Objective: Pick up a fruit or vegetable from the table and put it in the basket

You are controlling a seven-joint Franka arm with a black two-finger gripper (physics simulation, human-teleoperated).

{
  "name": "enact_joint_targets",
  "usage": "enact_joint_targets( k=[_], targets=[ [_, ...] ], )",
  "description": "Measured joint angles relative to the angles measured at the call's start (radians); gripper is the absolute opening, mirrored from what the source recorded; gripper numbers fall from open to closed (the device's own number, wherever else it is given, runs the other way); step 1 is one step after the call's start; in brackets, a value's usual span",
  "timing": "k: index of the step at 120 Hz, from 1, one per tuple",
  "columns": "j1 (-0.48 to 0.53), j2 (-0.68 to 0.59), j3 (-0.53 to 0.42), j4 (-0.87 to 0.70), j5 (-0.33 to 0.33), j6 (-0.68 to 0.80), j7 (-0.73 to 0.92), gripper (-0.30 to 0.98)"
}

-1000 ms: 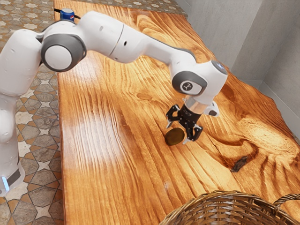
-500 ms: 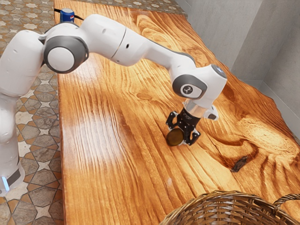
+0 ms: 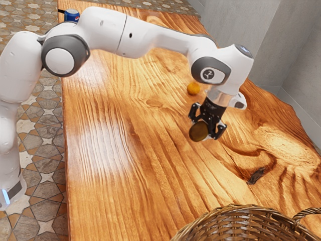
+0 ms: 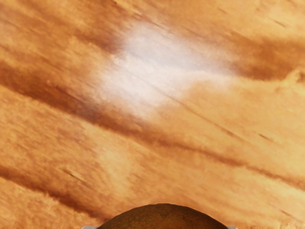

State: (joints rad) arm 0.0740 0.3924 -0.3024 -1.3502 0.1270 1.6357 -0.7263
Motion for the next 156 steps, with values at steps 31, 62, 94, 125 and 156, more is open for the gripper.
enact_joint_targets(
  k=[31, 62, 94, 125, 156],
  targets=[
    [-0.002, -0.065, -0.031, 0.108, 0.015, -0.096, 0.02, 0.24],
    [-0.036, -0.107, -0.07, 0.163, 0.03, -0.176, 0.043, 0.23],
    [-0.194, -0.111, -0.07, 0.185, 0.03, -0.197, 0.068, 0.21],
    [-0.358, -0.105, -0.071, 0.185, 0.027, -0.19, 0.084, 0.21],
    [-0.489, -0.072, -0.07, 0.185, 0.027, -0.144, 0.092, 0.21]
  ],
)
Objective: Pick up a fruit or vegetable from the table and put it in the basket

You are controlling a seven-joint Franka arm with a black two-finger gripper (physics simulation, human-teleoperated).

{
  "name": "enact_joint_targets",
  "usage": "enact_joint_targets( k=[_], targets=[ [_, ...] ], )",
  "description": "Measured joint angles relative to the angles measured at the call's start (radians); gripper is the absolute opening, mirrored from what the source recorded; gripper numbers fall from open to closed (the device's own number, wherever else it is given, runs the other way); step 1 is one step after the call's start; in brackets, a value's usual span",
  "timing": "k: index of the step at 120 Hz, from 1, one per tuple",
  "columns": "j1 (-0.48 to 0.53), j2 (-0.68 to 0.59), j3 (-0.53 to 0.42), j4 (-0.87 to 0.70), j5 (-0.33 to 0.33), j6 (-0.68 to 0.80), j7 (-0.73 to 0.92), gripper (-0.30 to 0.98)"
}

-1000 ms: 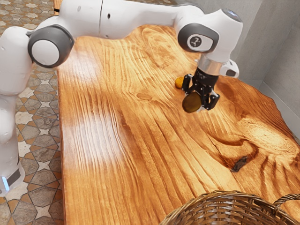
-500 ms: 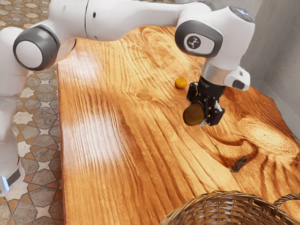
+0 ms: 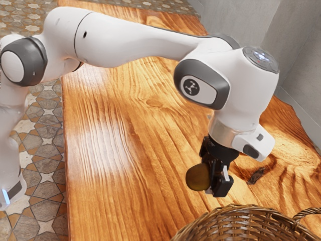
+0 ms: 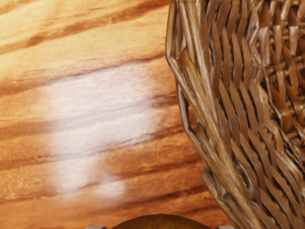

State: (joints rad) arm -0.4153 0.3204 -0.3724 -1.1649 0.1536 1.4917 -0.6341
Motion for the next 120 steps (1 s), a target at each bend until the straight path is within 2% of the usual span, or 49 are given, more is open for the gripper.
enact_joint_targets(
  k=[20, 42, 67, 86, 109, 111, 120],
  targets=[
    [-0.012, 0.053, 0.0, 0.001, 0.001, 0.136, 0.004, 0.22],
    [-0.032, 0.176, 0.001, 0.081, 0.006, 0.313, 0.009, 0.22],
    [-0.049, 0.255, 0.0, 0.126, 0.009, 0.526, 0.024, 0.22],
    [-0.102, 0.293, 0.001, 0.152, 0.01, 0.656, 0.039, 0.21],
    [-0.11, 0.324, 0.001, 0.153, 0.011, 0.764, 0.052, 0.21],
    [-0.111, 0.326, 0.001, 0.153, 0.011, 0.77, 0.053, 0.21],
    [-0.111, 0.33, 0.001, 0.154, 0.006, 0.794, 0.061, 0.41]
  ],
)
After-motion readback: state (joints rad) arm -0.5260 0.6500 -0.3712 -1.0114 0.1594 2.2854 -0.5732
